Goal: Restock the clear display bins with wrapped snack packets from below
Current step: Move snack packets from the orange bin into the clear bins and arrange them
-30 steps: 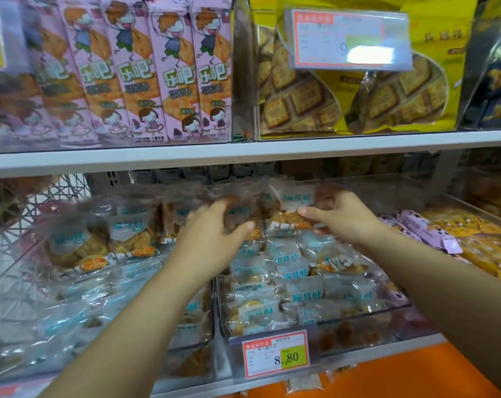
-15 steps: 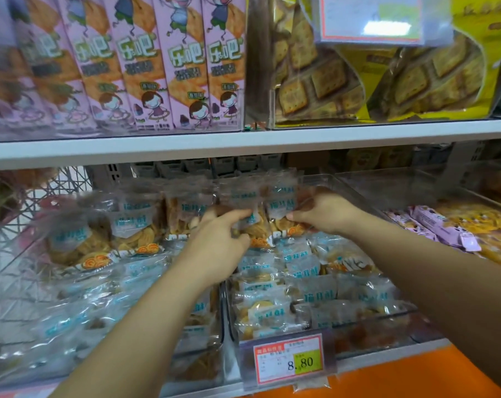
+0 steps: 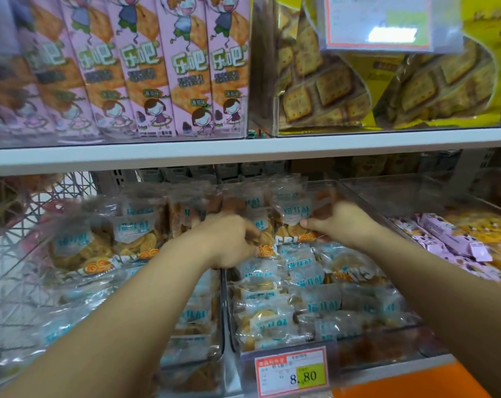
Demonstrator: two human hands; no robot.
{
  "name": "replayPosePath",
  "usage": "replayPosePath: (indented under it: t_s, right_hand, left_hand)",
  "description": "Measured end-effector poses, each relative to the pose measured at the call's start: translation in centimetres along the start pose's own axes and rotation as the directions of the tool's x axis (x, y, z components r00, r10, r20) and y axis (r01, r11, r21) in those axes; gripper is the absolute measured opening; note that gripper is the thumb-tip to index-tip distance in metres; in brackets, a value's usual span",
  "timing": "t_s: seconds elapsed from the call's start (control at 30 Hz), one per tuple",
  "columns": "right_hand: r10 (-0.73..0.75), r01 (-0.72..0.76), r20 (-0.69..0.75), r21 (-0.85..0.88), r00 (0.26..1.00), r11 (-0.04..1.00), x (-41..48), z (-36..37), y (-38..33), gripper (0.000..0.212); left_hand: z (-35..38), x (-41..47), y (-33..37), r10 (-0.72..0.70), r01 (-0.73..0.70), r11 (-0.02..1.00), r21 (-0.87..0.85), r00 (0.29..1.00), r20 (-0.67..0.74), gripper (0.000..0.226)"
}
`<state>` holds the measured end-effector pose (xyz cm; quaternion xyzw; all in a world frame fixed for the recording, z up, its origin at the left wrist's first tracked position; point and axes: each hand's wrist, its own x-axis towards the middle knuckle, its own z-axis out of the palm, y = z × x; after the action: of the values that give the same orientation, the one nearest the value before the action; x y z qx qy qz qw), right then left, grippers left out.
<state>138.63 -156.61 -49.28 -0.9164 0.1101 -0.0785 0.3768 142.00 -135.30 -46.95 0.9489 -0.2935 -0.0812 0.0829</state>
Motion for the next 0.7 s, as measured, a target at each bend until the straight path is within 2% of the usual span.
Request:
replayPosePath:
  t_s: [0.1, 0.2, 0.3, 0.4, 0.43, 0.57, 0.7]
  right_hand:
    - [-0.150, 0.147, -0.094, -0.046, 0.984, 0.988, -0.1, 0.0, 0.3, 0.048]
    - [-0.285, 0.275, -0.035, -0.167, 0.958, 0.947, -0.2, 0.0, -0.2, 0.054]
    - [-0.310, 0.298, 0.009, -0.298, 0.951, 0.907, 0.1, 0.2, -0.3, 0.056]
    - [-0.301, 0.288, -0.006, -0.272, 0.954, 0.918, 0.4, 0.5, 0.2, 0.058]
    - [-0.289, 0.278, -0.008, -0.255, 0.957, 0.926, 0.4, 0.5, 0.3, 0.057]
    - [-0.274, 0.265, -0.008, -0.227, 0.962, 0.937, 0.8, 0.6, 0.5, 0.057]
    - [-0.285, 0.268, -0.053, -0.210, 0.957, 0.940, 1.0, 0.5, 0.7, 0.056]
  left_hand:
    - [0.3, 0.3, 0.0, -0.021, 0.023, 0.999, 0.046, 0.999, -0.038, 0.047]
    - [0.6, 0.4, 0.1, -0.026, 0.033, 0.996, 0.077, 0.995, -0.096, 0.049]
    - [0.5, 0.6, 0.2, -0.019, 0.029, 0.998, 0.063, 0.986, -0.166, 0.042]
    - [0.1, 1.4, 0.3, 0.060, 0.001, 0.987, 0.158, 0.923, -0.381, 0.043]
    - [-0.1, 1.6, 0.5, 0.081, -0.007, 0.983, 0.183, 0.912, -0.403, 0.048]
    - [0.6, 2.7, 0.9, 0.050, 0.083, 0.931, 0.355, 0.936, -0.349, 0.069]
    - [1.0, 3.3, 0.7, 0.042, 0.153, 0.894, 0.422, 0.908, -0.418, 0.072]
